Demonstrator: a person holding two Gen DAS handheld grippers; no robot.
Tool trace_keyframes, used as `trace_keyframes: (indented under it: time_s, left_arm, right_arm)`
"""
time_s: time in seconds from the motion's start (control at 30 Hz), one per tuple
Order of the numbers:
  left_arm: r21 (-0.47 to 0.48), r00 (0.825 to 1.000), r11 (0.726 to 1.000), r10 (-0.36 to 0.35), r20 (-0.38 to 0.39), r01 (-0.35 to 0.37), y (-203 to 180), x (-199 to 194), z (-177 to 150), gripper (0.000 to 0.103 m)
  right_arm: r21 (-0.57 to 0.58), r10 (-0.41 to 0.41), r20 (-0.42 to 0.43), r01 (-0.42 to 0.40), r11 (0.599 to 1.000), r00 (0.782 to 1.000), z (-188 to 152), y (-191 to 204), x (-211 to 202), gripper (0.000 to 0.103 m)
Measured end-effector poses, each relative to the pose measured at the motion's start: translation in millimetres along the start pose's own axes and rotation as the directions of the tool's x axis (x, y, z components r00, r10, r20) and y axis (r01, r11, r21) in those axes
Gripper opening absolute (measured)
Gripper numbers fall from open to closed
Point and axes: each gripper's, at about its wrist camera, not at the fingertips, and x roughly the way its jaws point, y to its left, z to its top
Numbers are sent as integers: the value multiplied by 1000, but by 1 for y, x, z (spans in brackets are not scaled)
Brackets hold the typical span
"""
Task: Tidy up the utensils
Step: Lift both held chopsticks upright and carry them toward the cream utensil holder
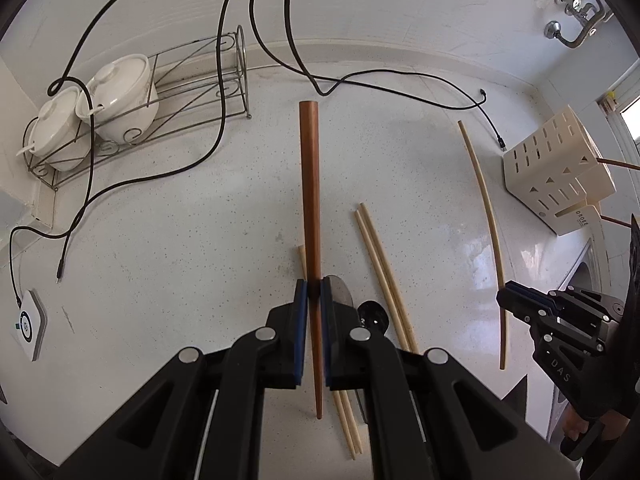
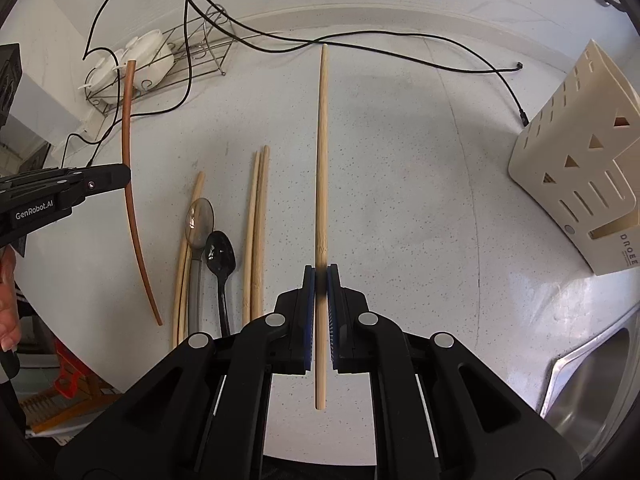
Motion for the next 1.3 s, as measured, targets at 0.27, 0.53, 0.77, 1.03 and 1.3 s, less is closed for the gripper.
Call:
trace_keyframes:
  time_s: [0.27, 0.53, 0.77, 1.03, 1.3]
  left_arm:
    - [2, 998, 1000, -3, 63, 3, -3, -20, -1, 6]
    - [1, 994, 1000, -4, 108, 4, -4, -39, 0, 6]
    - [11, 989, 1000, -5, 148, 3, -10, -53, 3, 6]
    - [33, 983, 999, -12, 184, 5, -18, -67, 8, 6]
    - [70, 975, 998, -19, 220, 4, -29, -80, 16, 6]
  right_arm:
    - [12, -6, 58, 5, 1000, 998, 6, -2, -16, 6]
    - [37, 3, 146, -8, 999, 989, 7, -8, -32, 6]
    - [46, -11, 177, 3, 999, 984, 5, -14, -40, 6]
    - [49, -12, 230, 1, 999, 973, 0, -17, -52, 6]
    - [63, -27, 266, 11, 998, 964, 0, -22, -62, 6]
